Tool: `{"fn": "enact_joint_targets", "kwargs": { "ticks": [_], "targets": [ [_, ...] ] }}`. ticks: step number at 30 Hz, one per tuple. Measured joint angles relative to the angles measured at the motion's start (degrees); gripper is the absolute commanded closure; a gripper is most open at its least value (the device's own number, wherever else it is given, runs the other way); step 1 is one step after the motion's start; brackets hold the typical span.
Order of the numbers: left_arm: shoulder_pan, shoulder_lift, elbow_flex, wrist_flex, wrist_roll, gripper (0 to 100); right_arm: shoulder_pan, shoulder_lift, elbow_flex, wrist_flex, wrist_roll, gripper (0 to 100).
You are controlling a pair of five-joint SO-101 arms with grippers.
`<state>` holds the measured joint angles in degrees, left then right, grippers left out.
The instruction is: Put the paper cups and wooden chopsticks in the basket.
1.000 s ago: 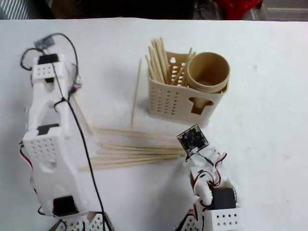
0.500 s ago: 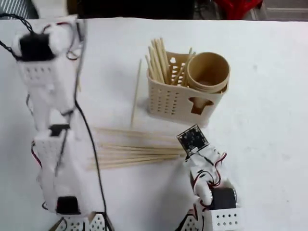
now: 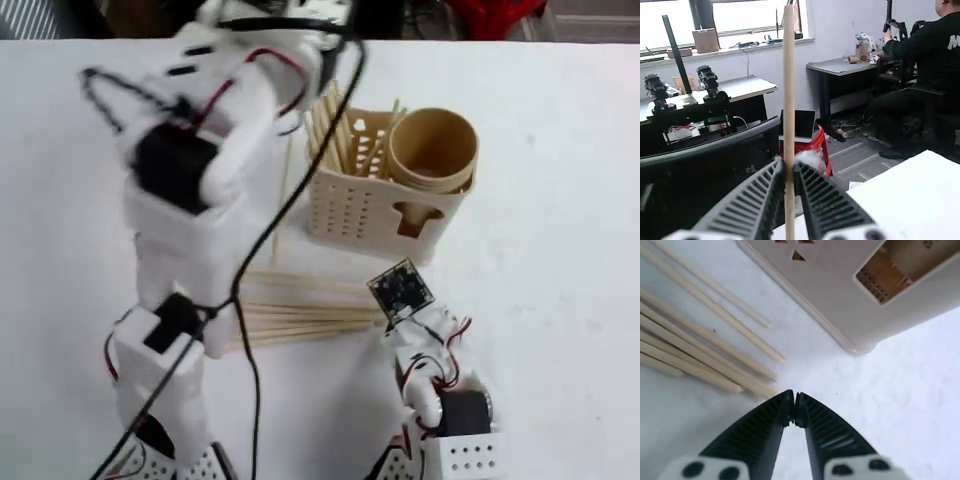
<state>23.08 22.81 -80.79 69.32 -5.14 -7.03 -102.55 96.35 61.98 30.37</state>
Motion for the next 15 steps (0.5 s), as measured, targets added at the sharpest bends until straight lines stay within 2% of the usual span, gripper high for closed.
{"fn": "enact_joint_targets", "kwargs": {
  "ticks": [6,15],
  "targets": [
    [4.22,4.48,2.64,-3.78,-0.62,98,0.00,0.00,0.00,0.00,0.00,98.1],
    [9.14,8.18,2.99,-0.79,-0.62,98,0.00,0.00,0.00,0.00,0.00,98.1]
  ]
}}
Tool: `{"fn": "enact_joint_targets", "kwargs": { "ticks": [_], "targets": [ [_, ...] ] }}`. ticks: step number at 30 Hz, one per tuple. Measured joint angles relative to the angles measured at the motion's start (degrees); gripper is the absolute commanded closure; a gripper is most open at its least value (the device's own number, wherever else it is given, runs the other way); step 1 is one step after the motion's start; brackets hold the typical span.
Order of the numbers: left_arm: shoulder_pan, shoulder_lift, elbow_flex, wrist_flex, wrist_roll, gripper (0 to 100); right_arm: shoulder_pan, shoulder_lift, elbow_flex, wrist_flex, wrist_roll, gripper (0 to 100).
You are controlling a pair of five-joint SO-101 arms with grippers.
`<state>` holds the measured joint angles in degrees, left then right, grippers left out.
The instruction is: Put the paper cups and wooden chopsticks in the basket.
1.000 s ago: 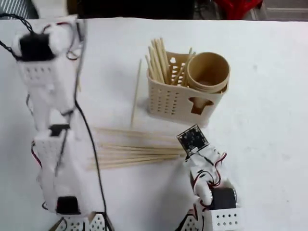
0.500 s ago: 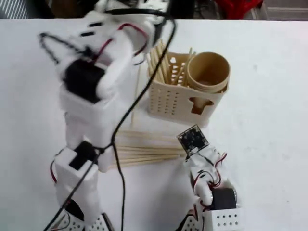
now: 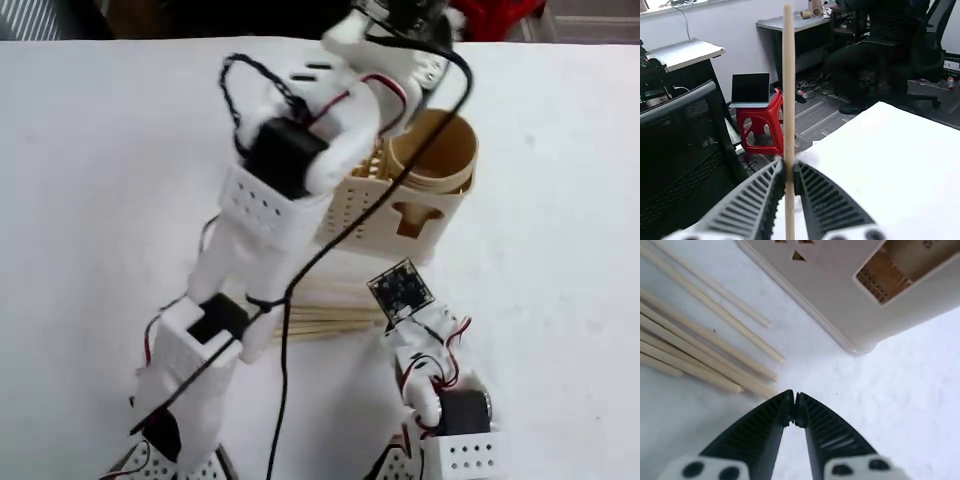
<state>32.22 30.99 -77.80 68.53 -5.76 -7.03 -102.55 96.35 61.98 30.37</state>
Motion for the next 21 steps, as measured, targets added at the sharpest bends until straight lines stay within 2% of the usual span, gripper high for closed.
{"fn": "enact_joint_targets", "kwargs": {
  "ticks": [7,14,21],
  "targets": [
    [-0.26,3.87,0.09,0.18,0.53,98,0.00,0.00,0.00,0.00,0.00,98.1],
    [-4.31,3.87,0.09,0.18,0.70,98,0.00,0.00,0.00,0.00,0.00,98.1],
    [-5.63,3.87,0.09,3.25,0.88,96,0.00,0.00,0.00,0.00,0.00,98.1]
  ]
}}
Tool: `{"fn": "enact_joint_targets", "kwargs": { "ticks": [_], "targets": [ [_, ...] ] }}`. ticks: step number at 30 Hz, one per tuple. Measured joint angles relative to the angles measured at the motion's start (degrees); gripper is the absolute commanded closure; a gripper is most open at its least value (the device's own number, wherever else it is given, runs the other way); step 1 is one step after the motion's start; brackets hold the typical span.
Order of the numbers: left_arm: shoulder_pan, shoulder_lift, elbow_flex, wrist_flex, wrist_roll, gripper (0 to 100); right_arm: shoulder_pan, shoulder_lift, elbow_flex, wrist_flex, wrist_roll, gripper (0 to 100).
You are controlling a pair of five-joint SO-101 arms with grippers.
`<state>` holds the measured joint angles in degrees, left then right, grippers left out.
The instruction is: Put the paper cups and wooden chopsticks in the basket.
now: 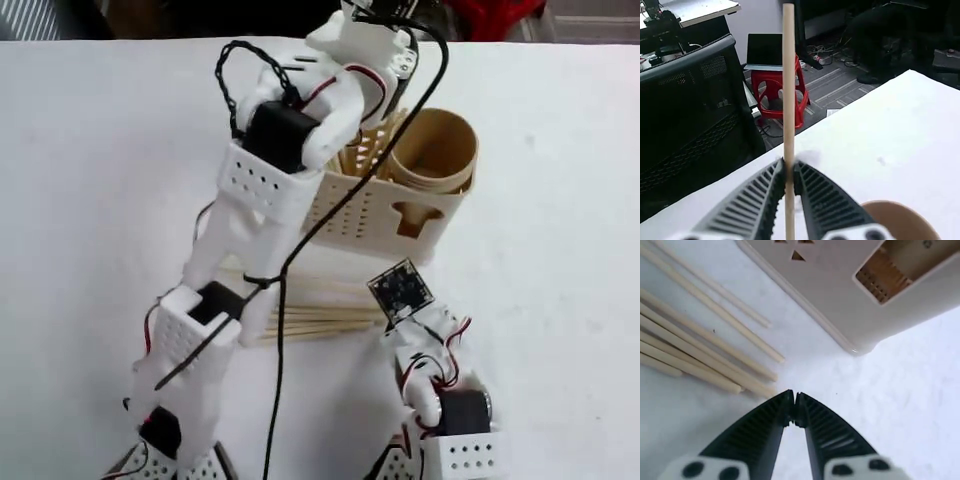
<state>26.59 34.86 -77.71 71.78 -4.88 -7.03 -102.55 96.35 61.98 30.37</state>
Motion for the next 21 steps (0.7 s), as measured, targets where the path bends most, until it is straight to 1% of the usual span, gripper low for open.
{"fn": "enact_joint_targets", "kwargs": {
  "ticks": [3,10,14,17,21],
  "targets": [
    [-0.62,0.00,0.00,0.09,0.00,92,0.00,0.00,0.00,0.00,0.00,98.1],
    [-2.55,0.00,0.00,0.44,0.18,92,0.00,0.00,0.00,0.00,0.00,98.1],
    [-4.13,0.00,0.00,0.44,3.69,92,0.00,0.00,0.00,0.00,0.00,98.1],
    [-6.42,0.00,0.00,0.44,5.45,92,0.00,0.00,0.00,0.00,0.00,98.1],
    [-12.04,-0.35,0.00,0.44,7.91,92,0.00,0.00,0.00,0.00,0.00,98.1]
  ]
}}
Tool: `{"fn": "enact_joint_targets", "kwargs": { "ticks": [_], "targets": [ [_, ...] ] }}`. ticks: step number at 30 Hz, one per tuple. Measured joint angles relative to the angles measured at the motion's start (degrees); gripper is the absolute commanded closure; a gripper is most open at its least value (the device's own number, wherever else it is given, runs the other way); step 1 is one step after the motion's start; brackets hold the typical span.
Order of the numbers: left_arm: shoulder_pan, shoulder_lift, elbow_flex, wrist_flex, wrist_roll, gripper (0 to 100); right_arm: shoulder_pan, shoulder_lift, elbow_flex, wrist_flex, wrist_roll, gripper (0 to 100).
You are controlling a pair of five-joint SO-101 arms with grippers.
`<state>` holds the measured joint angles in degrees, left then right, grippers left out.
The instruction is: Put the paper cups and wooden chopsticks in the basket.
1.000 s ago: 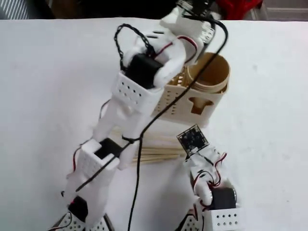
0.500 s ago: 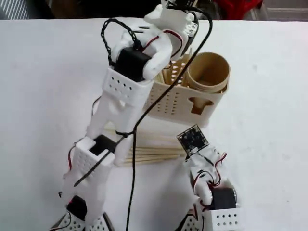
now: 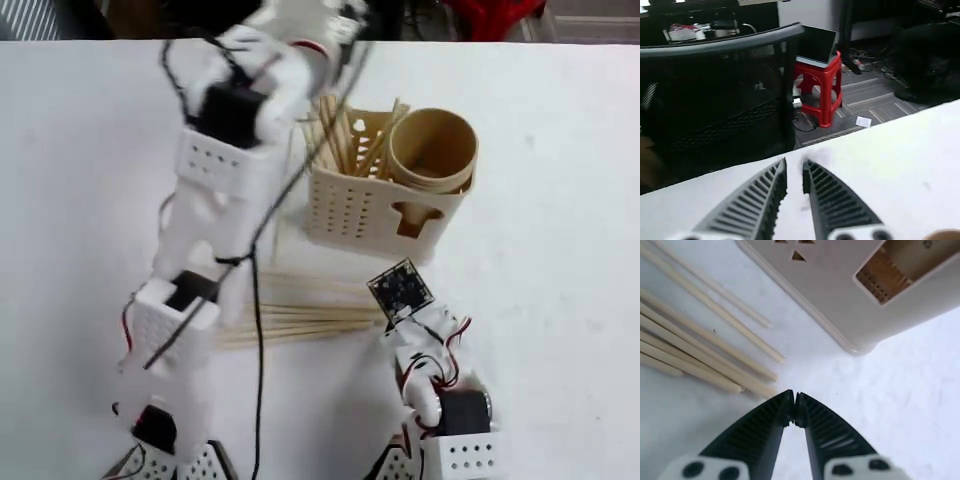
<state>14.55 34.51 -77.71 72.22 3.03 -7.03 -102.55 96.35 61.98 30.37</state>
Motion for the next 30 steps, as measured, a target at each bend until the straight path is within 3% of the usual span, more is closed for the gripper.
{"fn": "enact_joint_targets", "kwargs": {
  "ticks": [6,10,18,24,30],
  "targets": [
    [-11.96,1.58,3.96,2.99,4.84,92,0.00,0.00,0.00,0.00,0.00,98.1],
    [-16.09,8.53,10.99,3.52,5.10,92,0.00,0.00,0.00,0.00,0.00,98.1],
    [-12.22,20.92,15.74,7.74,-7.21,87,0.00,0.00,0.00,0.00,0.00,98.1],
    [-6.59,24.79,16.09,8.53,-7.91,86,0.00,0.00,0.00,0.00,0.00,98.1],
    [-6.33,27.87,16.18,8.53,-6.33,86,0.00,0.00,0.00,0.00,0.00,98.1]
  ]
}}
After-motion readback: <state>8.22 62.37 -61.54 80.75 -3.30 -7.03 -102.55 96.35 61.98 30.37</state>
